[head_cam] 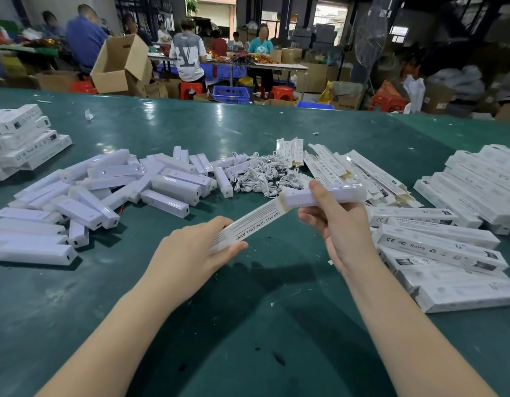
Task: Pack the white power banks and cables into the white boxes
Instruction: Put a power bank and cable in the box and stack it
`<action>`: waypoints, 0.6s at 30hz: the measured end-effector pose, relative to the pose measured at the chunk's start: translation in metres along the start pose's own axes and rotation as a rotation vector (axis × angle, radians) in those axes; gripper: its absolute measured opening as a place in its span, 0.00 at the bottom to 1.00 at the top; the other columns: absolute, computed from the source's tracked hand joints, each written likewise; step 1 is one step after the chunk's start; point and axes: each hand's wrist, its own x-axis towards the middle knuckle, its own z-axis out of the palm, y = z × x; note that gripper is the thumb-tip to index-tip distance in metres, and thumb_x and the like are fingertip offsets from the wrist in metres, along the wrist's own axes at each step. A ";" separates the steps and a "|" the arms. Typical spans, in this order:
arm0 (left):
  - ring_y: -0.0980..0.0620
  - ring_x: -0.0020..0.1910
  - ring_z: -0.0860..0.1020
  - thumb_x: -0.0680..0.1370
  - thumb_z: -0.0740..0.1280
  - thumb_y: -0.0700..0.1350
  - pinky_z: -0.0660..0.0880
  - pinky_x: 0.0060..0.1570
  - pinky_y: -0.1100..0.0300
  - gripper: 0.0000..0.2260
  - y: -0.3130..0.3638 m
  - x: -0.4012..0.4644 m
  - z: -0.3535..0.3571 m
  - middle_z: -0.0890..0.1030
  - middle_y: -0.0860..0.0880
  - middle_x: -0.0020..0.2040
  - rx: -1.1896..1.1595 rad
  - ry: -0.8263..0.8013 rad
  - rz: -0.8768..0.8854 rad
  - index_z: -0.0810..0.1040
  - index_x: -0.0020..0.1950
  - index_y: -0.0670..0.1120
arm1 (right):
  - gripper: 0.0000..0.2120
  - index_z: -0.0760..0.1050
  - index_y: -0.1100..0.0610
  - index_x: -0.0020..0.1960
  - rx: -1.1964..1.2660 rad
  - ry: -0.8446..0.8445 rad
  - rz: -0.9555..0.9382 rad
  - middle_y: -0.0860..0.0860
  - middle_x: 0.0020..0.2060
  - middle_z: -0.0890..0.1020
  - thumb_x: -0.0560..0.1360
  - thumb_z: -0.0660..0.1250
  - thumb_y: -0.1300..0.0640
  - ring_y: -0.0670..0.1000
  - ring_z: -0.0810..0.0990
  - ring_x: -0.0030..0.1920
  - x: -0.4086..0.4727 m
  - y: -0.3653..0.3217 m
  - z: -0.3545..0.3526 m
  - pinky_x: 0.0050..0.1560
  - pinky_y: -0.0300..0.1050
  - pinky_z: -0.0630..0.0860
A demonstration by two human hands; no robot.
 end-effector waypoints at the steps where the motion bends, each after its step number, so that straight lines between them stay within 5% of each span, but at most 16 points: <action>1: 0.52 0.38 0.73 0.72 0.52 0.70 0.73 0.41 0.55 0.23 0.000 0.000 0.000 0.73 0.59 0.36 -0.004 -0.003 -0.004 0.71 0.59 0.60 | 0.13 0.79 0.60 0.44 -0.019 -0.003 0.001 0.54 0.34 0.85 0.66 0.75 0.52 0.48 0.82 0.30 0.000 0.000 -0.001 0.32 0.36 0.79; 5: 0.52 0.40 0.73 0.70 0.49 0.71 0.72 0.42 0.55 0.25 0.001 0.000 0.000 0.75 0.59 0.40 0.030 -0.025 -0.007 0.70 0.60 0.61 | 0.09 0.75 0.56 0.44 -0.197 -0.011 -0.066 0.53 0.32 0.83 0.73 0.75 0.55 0.48 0.79 0.25 0.002 0.001 -0.004 0.26 0.36 0.75; 11: 0.52 0.44 0.76 0.71 0.49 0.71 0.73 0.45 0.56 0.26 0.001 -0.002 0.002 0.78 0.60 0.47 0.045 -0.043 0.031 0.70 0.61 0.60 | 0.32 0.61 0.48 0.61 -0.435 0.069 -0.194 0.52 0.25 0.79 0.67 0.78 0.47 0.50 0.73 0.19 0.000 0.003 -0.010 0.23 0.35 0.69; 15: 0.52 0.46 0.76 0.73 0.53 0.70 0.73 0.47 0.55 0.24 0.001 -0.002 0.002 0.79 0.59 0.48 0.013 -0.041 0.036 0.70 0.62 0.60 | 0.27 0.62 0.44 0.53 -0.394 0.016 -0.190 0.52 0.27 0.79 0.67 0.78 0.47 0.51 0.75 0.21 0.002 0.000 -0.011 0.24 0.37 0.70; 18: 0.53 0.43 0.76 0.73 0.56 0.68 0.74 0.46 0.55 0.21 0.004 -0.001 0.004 0.78 0.60 0.42 -0.098 -0.057 0.010 0.71 0.61 0.61 | 0.24 0.63 0.48 0.53 -0.253 -0.069 -0.124 0.55 0.32 0.81 0.70 0.77 0.58 0.51 0.79 0.26 0.006 0.001 -0.011 0.28 0.38 0.75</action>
